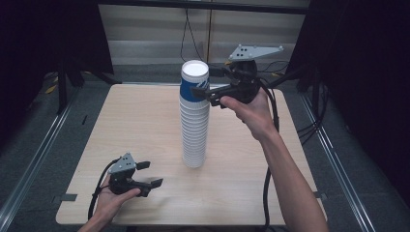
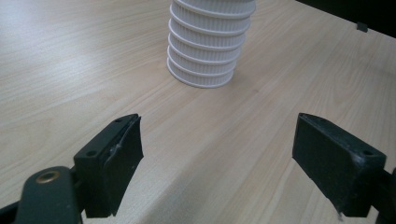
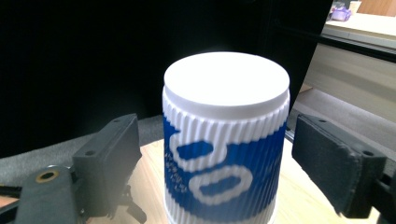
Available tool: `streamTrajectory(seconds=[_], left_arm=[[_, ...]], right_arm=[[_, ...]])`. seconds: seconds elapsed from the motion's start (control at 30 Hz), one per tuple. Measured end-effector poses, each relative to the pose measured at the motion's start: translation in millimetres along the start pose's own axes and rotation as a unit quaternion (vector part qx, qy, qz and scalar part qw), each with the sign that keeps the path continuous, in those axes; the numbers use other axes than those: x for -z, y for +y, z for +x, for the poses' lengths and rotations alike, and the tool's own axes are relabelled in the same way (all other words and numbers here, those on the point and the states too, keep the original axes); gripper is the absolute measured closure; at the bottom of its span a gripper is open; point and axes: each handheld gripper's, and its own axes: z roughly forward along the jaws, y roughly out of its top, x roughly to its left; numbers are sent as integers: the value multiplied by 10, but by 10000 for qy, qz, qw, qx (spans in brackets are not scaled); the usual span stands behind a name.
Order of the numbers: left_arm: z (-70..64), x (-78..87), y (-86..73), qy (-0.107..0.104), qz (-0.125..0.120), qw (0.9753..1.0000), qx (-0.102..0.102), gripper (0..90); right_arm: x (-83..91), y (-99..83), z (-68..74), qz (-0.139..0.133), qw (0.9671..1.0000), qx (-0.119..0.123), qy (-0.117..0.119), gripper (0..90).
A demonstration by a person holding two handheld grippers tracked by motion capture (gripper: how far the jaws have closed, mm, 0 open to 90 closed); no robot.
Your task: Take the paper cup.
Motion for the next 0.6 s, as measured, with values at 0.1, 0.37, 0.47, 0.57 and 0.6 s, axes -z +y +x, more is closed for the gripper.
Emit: streamTrajectory(seconds=[0.1, 0.37, 0.47, 0.57, 0.6], left_arm=[[2, -12, 0, 8, 21, 10000, 23, 160], [10, 10, 2, 6, -2, 10000, 16, 160], [6, 11, 3, 15, 6, 10000, 11, 160], [5, 19, 5, 18, -1, 10000, -5, 160], [7, 20, 5, 23, 1, 10000, -7, 160]], right_arm=[[-44, 24, -17, 22, 10000, -11, 0, 151], [-198, 42, -76, 73, 9998, -103, 133, 177], [-230, 48, -63, 144, 9998, -57, 159, 192], [-235, 46, -64, 94, 9999, -18, 143, 241], [-230, 48, -64, 66, 9999, -4, 139, 244]])
